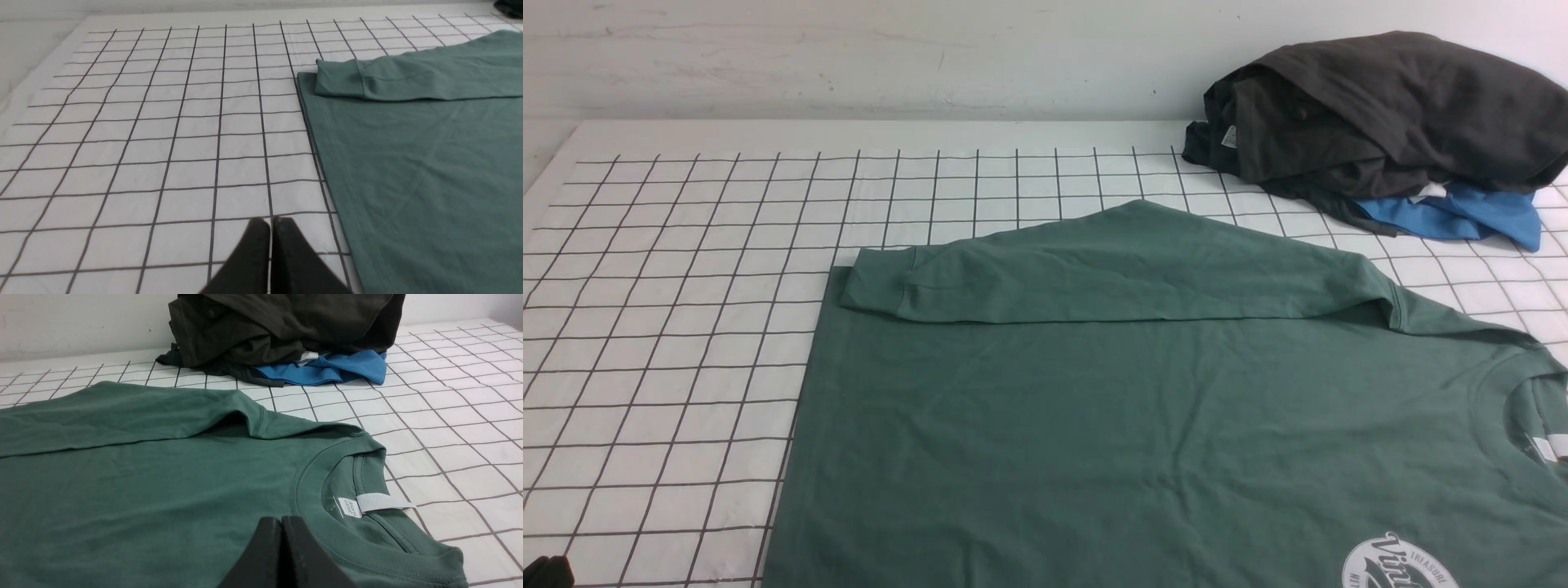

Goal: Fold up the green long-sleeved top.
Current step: Use the left arm to clamp the cuff closest to it

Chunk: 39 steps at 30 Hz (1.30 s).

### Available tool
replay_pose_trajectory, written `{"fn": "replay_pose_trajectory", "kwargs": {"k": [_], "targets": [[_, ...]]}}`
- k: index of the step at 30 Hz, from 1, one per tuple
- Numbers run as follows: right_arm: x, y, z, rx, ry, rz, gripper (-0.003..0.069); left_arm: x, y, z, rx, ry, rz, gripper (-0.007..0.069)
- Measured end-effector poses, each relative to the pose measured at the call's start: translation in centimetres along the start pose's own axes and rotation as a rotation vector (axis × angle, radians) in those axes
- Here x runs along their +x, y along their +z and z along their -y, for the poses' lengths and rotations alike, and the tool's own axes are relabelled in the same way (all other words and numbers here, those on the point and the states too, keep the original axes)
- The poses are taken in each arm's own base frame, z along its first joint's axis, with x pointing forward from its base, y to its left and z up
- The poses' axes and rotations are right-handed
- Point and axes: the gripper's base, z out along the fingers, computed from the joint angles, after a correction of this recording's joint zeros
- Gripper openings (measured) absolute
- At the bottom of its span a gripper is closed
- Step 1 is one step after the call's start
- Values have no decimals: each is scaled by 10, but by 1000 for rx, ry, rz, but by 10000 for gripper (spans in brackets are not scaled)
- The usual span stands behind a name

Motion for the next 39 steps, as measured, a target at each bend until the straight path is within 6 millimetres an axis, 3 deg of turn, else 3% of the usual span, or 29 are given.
{"fn": "replay_pose_trajectory", "kwargs": {"k": [8,10,15,16,17,21,29,34,35,39], "targets": [[0,0,-1,-9,40,-1,-14,-4,0,4,46,-174,45,-7],[0,0,-3,-30,134,-5,-14,-7,0,6,80,-337,68,-7],[-1,-1,-14,-151,768,-46,-14,-16,-2,11,189,-881,113,-7],[-1,-1,-14,-156,783,-49,-14,-16,-2,11,189,-881,114,-7],[-3,-2,-17,-195,968,-57,-14,-18,-2,11,213,-994,124,-7],[-7,-2,-20,-234,1136,-57,-14,-21,-3,9,222,-1071,157,-7],[-8,-2,-19,-236,1067,-32,-14,-22,-3,8,209,-1025,182,-7],[-11,-3,-19,-237,894,-4,-14,-37,-10,15,256,-827,189,-7],[-26,-8,-19,-245,760,57,-14,-53,-18,20,295,-718,209,-7],[-77,-18,-17,-210,429,184,-14,-82,-21,32,337,-484,103,-7]]}}
